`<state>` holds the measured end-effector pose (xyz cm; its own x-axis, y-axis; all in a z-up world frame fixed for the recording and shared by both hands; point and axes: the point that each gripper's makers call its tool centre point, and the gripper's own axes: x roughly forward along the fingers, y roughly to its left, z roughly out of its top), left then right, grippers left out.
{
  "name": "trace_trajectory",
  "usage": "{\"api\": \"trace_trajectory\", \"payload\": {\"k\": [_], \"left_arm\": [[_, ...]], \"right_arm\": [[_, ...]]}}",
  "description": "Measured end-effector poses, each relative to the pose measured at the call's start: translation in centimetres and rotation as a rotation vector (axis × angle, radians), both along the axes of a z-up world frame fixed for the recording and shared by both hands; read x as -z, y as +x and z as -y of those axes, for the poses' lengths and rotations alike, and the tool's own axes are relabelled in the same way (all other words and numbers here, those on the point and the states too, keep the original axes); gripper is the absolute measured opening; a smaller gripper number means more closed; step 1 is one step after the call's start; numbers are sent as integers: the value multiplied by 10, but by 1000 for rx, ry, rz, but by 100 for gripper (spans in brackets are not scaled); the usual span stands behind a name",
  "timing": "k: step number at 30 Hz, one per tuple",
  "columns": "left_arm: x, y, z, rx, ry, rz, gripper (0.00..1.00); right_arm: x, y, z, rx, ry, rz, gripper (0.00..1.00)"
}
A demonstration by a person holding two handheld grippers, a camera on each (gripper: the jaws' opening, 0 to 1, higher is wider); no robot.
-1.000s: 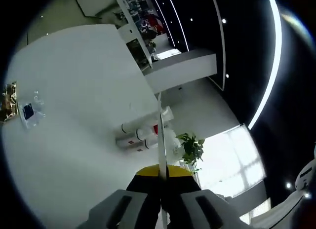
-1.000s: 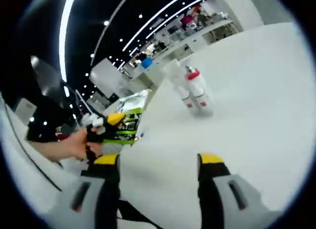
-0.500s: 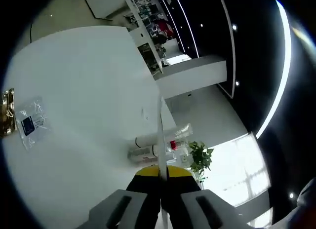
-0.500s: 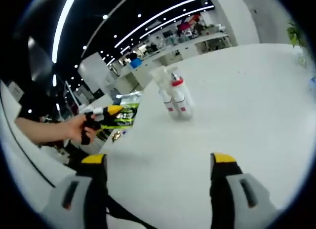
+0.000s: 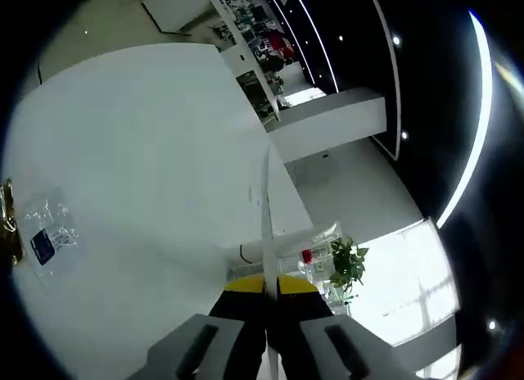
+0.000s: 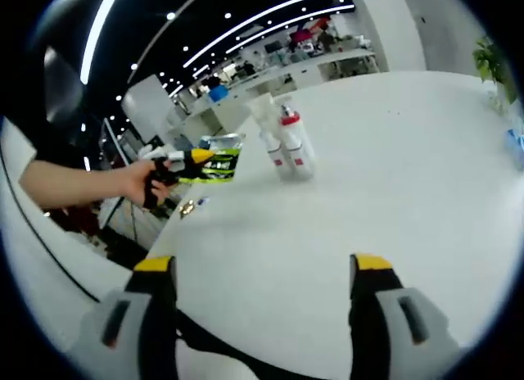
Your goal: Arrange the skincare products in the storage area until every visible bottle or jar stands upright without overlapping.
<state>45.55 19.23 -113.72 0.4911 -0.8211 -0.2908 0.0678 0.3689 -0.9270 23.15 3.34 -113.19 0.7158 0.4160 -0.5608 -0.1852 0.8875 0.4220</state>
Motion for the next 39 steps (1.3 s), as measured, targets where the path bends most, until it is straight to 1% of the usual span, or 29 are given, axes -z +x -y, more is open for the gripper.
{"api": "trace_trajectory", "payload": {"k": [4,11,14,15,17,19,23,27,30,34,36,38,39], "left_arm": [[8,1,1,44,46,-5,1],[16,10,-1,67,84,-7,1],[22,11,-3,94,126,-6,1],[20,7,0,99,134,-9,1],[22,7,0,100,137,-14,1],[26,13,-4,94,130,-19,1],[31,19,-1,93,121,-27,1],[37,23,5,83,112,-40,1],[45,31,10,85,107,-54,1],[48,31,22,105,113,-60,2],[57,38,25,121,122,-63,2],[61,39,29,136,131,-65,2],[66,42,30,142,137,-69,2]], "right_arm": [[2,-3,-2,-15,-27,-5,85],[2,-8,1,-2,-39,-13,86],[4,-13,-2,-4,-40,-21,86],[5,-15,-3,-8,-43,-25,86],[7,-17,-5,-14,-45,-35,86],[9,-20,-6,-18,-48,-46,86],[9,-22,-6,-13,-51,-59,86],[8,-20,-3,-7,-75,-63,86],[6,-17,1,21,-66,-65,86],[8,-18,-2,22,-68,-81,86],[10,-20,-5,17,-68,-92,86],[14,-23,-7,13,-65,-109,86],[15,-24,-8,13,-66,-113,86]]}}
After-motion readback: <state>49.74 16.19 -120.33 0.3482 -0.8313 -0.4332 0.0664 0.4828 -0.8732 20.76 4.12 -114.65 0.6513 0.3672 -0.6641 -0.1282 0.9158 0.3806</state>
